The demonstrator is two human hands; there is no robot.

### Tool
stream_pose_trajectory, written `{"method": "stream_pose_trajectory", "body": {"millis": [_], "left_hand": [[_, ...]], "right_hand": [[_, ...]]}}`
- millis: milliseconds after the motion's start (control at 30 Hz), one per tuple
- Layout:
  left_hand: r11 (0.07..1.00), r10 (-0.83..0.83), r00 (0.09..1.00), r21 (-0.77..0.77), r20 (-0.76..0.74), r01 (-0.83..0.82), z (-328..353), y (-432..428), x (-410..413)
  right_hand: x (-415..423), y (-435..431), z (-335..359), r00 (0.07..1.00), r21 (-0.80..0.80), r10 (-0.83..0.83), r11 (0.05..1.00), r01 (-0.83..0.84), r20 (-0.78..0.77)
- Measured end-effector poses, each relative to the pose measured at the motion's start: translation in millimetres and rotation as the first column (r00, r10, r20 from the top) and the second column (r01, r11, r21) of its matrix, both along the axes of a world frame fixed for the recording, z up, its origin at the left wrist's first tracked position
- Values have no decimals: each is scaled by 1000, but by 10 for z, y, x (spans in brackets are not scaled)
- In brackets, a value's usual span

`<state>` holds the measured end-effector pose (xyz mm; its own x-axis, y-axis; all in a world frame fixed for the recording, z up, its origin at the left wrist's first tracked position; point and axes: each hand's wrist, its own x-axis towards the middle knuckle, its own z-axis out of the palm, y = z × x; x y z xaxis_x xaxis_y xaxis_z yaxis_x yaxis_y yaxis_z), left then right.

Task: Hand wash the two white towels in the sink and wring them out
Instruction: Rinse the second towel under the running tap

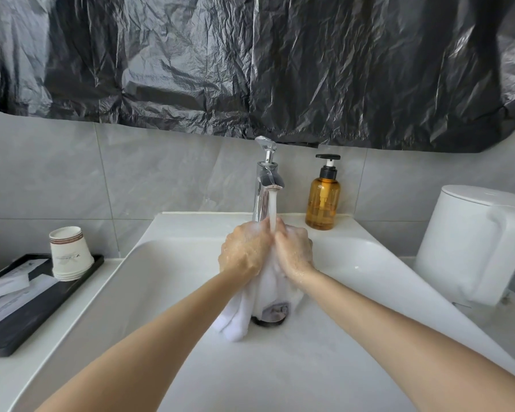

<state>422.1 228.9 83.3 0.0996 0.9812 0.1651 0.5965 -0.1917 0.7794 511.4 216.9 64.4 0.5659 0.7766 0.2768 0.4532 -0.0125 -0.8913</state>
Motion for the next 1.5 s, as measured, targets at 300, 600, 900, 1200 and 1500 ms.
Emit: {"method": "stream_pose_trajectory", "body": {"millis": [300,600,900,1200,1500], "left_hand": [[879,-432,850,-72,302,472,21,8,-223],[885,-462,883,-15,82,465,-53,154,-257],[952,-279,948,-82,155,294,282,165,-466],[971,-238,936,76,259,226,578,135,-588],[953,-283,953,85,-106,292,200,237,-527]], "right_hand": [[274,-12,367,988,62,153,987,-151,-32],[457,-43,557,851,171,229,971,-167,-472],[739,-116,320,985,-98,101,991,-89,136],[215,-49,318,700,51,707,707,-706,-104],[264,-9,203,889,65,447,894,-443,-94]]}}
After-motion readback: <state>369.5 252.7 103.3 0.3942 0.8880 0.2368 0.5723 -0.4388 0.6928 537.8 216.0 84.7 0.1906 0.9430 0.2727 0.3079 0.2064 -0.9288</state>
